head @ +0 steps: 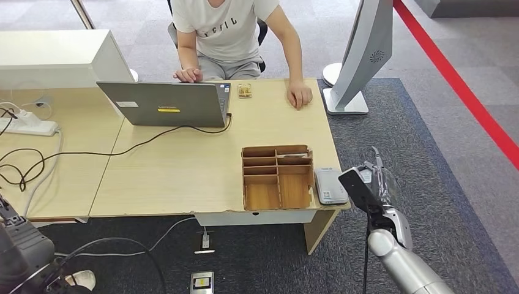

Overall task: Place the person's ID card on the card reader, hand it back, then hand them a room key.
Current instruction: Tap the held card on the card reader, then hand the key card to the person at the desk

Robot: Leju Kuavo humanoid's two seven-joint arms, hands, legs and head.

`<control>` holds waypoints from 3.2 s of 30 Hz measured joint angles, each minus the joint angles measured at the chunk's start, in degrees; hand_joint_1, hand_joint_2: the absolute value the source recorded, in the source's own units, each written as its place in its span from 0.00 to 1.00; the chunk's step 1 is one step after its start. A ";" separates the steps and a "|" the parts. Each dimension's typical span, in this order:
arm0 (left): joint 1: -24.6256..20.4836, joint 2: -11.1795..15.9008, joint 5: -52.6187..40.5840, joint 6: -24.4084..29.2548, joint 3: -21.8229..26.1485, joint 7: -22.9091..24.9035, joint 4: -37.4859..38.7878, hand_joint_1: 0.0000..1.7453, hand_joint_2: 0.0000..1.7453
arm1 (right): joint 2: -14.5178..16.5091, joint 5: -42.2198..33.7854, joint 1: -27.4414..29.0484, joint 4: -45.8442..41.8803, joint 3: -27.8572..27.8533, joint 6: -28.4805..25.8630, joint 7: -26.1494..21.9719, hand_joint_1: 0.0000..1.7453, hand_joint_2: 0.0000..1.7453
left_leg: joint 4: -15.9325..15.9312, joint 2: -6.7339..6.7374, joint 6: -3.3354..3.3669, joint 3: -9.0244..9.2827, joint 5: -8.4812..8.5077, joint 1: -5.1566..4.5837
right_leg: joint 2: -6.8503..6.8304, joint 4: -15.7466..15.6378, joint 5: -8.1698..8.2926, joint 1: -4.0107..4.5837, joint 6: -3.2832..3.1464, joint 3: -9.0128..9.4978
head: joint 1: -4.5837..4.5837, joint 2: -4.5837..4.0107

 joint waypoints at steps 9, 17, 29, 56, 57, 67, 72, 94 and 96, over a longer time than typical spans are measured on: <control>0.00 0.07 -0.69 1.53 -0.02 0.00 -0.02 0.00 1.00 | 1.44 0.51 -0.01 1.13 0.80 3.32 -2.10 1.00 1.00 | -0.01 0.00 0.00 0.00 0.00 0.01 | 0.00 0.02 0.00 0.01 0.00 0.01 | 0.00 0.00; 0.04 0.20 -1.55 3.68 -0.22 0.00 -0.24 0.00 1.00 | 3.74 0.72 -0.96 3.36 2.29 5.68 -2.92 1.00 1.00 | -0.01 0.00 0.00 0.00 0.00 0.01 | -0.01 0.03 0.00 0.01 0.00 0.03 | 0.01 0.00; -0.13 1.02 -1.61 5.41 -1.44 0.00 -0.70 0.00 1.00 | 6.10 2.37 -4.01 11.86 4.54 4.58 -2.90 1.00 1.00 | 0.00 0.00 0.00 0.01 0.01 0.00 | -0.01 0.02 0.00 0.00 0.00 0.01 | 0.00 0.00; -1.82 1.55 0.02 1.76 -1.87 0.00 -0.25 0.00 1.00 | 6.37 2.38 -7.81 25.53 5.32 -1.16 -4.86 1.00 1.00 | 0.00 0.03 0.00 0.42 0.01 0.00 | 0.00 -0.04 0.02 0.00 0.01 0.43 | 0.01 0.00; -1.86 1.55 0.10 1.53 -1.87 0.00 -0.14 0.00 1.00 | 6.35 2.51 -7.92 25.35 5.32 -1.70 -5.31 1.00 1.00 | 0.00 0.03 0.00 0.43 0.01 0.00 | 0.01 -0.04 0.02 0.00 0.01 0.43 | 0.01 0.00; -2.63 1.43 0.42 -0.25 -1.85 0.00 1.03 0.00 1.00 | 6.02 5.31 -9.82 18.44 5.26 -2.99 -6.38 1.00 1.00 | 0.00 0.03 0.00 0.39 0.02 0.00 | 0.02 0.01 0.04 0.00 0.00 0.37 | 0.00 0.00; -2.78 1.42 0.57 -0.69 -1.85 0.00 1.79 0.00 1.00 | 5.93 6.51 -11.31 12.84 5.25 -3.15 -6.40 1.00 1.00 | 0.00 0.03 0.00 0.36 0.02 0.00 | 0.02 0.01 0.03 0.00 0.00 0.35 | 0.00 0.00; -3.79 0.07 1.12 -3.90 -1.87 0.00 3.32 0.00 1.00 | 7.60 14.60 -23.89 11.79 6.15 -3.10 -3.17 1.00 1.00 | 0.00 0.03 0.01 0.27 0.04 0.00 | 0.02 0.04 0.04 0.00 -0.01 0.28 | 0.00 0.00; -4.05 -0.21 1.24 -4.38 -1.87 0.00 3.52 0.00 1.00 | 8.53 14.98 -25.93 13.20 6.31 -3.10 -3.08 1.00 1.00 | 0.00 0.03 0.01 0.27 0.04 0.00 | 0.02 0.06 0.05 0.00 -0.01 0.27 | 0.00 0.00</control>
